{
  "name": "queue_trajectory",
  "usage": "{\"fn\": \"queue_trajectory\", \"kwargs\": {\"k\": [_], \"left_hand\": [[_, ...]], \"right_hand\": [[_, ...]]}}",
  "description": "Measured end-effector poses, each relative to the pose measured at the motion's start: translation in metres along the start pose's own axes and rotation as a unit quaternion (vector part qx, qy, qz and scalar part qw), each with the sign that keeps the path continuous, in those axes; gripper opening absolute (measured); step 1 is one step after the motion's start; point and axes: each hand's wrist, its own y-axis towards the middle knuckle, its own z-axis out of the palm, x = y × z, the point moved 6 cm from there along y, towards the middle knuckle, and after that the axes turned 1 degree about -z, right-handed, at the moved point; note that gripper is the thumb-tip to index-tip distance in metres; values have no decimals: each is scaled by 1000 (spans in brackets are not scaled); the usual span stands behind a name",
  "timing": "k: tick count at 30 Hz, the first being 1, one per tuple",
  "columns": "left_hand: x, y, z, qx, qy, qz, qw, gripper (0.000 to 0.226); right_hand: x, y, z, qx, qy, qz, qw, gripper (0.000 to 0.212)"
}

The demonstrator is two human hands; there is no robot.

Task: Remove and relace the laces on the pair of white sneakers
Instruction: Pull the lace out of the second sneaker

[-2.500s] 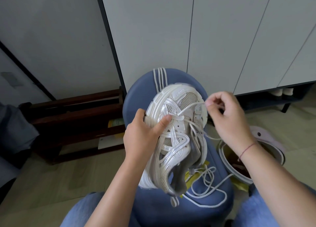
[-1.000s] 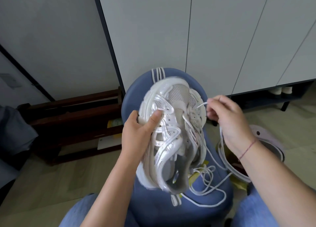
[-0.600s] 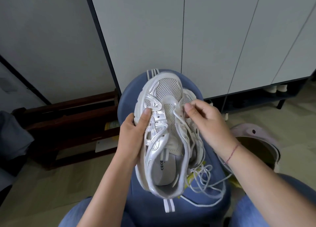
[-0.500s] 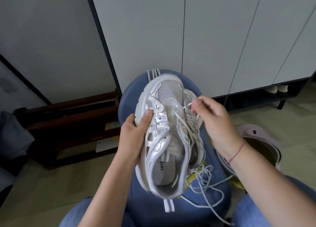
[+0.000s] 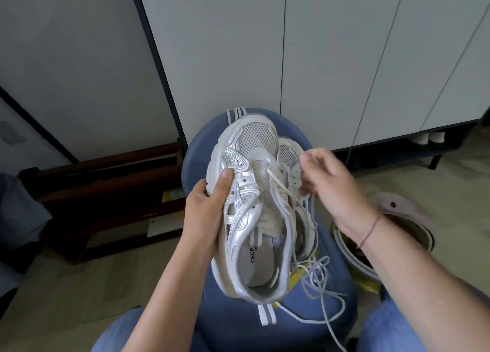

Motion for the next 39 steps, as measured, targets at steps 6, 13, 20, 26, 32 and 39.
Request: {"fn": "queue_trajectory", "kwargs": {"k": [6, 13, 20, 26, 32, 39], "left_hand": [[-3, 1, -7, -17, 1, 10, 1000, 63], [0, 6, -23, -52, -25, -21, 998, 63], [1, 2, -9, -34, -9, -17, 999, 60], [0, -1, -3, -13, 9, 9, 1000, 61], [1, 2, -9, -23, 36, 23, 999, 58], [-2, 5, -15, -38, -3, 14, 999, 59]], "right_hand": [[3, -3, 13, 30, -87, -77, 993, 28], [-15, 18, -34, -85, 504, 89, 855, 35], [-9, 11, -9, -19, 404, 76, 911, 33], [1, -3, 11, 33, -51, -35, 998, 37], [5, 0, 11, 49, -99, -67, 992, 39], [-9, 19, -27, -34, 446, 49, 893, 30]]}}
